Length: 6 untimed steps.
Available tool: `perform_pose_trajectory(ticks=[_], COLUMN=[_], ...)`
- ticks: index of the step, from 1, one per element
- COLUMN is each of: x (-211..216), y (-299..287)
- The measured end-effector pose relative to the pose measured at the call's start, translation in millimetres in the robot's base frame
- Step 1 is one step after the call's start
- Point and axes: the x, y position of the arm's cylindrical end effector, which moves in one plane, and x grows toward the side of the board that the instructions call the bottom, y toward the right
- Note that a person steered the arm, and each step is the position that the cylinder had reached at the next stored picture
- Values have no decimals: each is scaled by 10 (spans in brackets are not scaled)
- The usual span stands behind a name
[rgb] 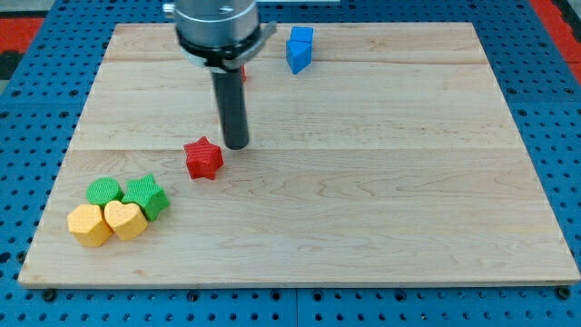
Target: Slide the red star above the green star
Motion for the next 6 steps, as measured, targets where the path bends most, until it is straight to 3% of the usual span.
perform_pose_trajectory(ticks=[1, 2, 3, 5, 6], x=[0, 20, 308, 251, 52], y=[-140, 621, 386, -487, -306])
